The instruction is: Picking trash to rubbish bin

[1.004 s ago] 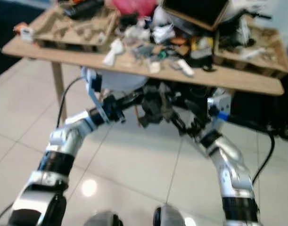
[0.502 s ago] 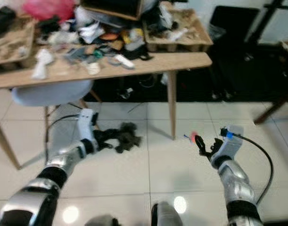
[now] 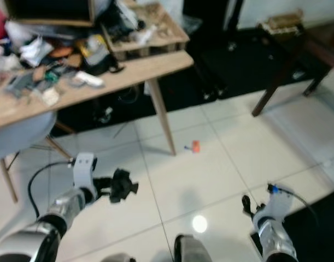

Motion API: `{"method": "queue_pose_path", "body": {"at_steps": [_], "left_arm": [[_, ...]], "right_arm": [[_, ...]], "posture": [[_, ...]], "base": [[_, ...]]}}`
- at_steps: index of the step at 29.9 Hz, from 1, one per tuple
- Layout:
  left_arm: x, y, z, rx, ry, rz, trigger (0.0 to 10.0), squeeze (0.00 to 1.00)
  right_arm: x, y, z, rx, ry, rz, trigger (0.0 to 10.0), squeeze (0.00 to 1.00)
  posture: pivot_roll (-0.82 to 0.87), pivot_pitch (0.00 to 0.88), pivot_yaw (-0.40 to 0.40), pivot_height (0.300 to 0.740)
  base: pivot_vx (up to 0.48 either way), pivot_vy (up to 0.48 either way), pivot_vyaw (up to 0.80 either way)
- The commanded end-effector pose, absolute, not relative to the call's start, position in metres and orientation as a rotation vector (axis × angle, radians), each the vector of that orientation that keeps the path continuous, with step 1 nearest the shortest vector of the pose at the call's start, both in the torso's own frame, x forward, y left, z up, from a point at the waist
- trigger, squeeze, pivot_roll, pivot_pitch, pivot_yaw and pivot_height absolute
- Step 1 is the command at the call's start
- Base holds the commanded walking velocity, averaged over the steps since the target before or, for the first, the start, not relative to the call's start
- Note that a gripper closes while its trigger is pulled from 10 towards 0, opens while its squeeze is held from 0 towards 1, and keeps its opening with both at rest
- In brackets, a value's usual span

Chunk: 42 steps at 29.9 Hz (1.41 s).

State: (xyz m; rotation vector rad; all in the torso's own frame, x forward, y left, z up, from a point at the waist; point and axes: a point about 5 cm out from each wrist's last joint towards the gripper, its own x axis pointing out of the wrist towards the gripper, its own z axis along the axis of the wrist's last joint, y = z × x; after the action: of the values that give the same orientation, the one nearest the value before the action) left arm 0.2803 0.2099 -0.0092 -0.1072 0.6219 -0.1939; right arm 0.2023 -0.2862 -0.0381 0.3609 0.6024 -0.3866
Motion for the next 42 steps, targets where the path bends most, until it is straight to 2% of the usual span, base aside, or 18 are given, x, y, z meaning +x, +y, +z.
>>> {"method": "queue_pose_path", "body": {"at_steps": [1,3,5,12,31,37,42], "left_arm": [[0.266,0.219,-0.021,-0.075,0.679,-0.145,10.0,0.00],[0.262,0.222,-0.024,-0.061,0.698,-0.126,10.0,0.00],[0.248,0.230,-0.034,-0.011,0.761,-0.072,10.0,0.00],[0.229,0.239,-0.047,0.027,0.843,-0.016,10.0,0.00],[0.208,0.243,-0.059,0.055,0.934,0.002,10.0,0.00],[0.207,0.241,-0.060,0.035,0.936,0.002,10.0,0.00],[0.208,0.239,-0.060,0.032,0.932,-0.008,10.0,0.00]], "right_arm": [[0.191,-0.285,-0.047,0.366,0.643,-0.422,10.0,0.00],[0.183,-0.284,-0.053,0.372,0.675,-0.442,10.0,0.00],[0.160,-0.278,-0.068,0.387,0.766,-0.492,10.0,0.00],[0.133,-0.261,-0.087,0.413,0.888,-0.543,10.0,0.00],[0.105,-0.249,-0.100,0.410,0.999,-0.568,10.0,0.00],[0.105,-0.250,-0.100,0.417,0.990,-0.581,10.0,0.00],[0.105,-0.249,-0.100,0.414,0.992,-0.583,10.0,0.00]], "posture": [[0.10,0.123,-0.026,0.740],[0.10,0.123,-0.026,0.740],[0.11,0.119,-0.025,0.740],[0.11,0.111,-0.024,0.740],[0.11,0.072,-0.036,0.740],[0.11,0.071,-0.034,0.740],[0.11,0.076,-0.032,0.740]], "base": [[0.000,0.000,-0.80],[0.000,0.000,-0.80],[0.000,0.000,-0.80],[0.000,0.000,-0.80],[0.000,0.000,-0.80],[0.000,0.000,-0.80],[0.000,0.000,0.00]]}}
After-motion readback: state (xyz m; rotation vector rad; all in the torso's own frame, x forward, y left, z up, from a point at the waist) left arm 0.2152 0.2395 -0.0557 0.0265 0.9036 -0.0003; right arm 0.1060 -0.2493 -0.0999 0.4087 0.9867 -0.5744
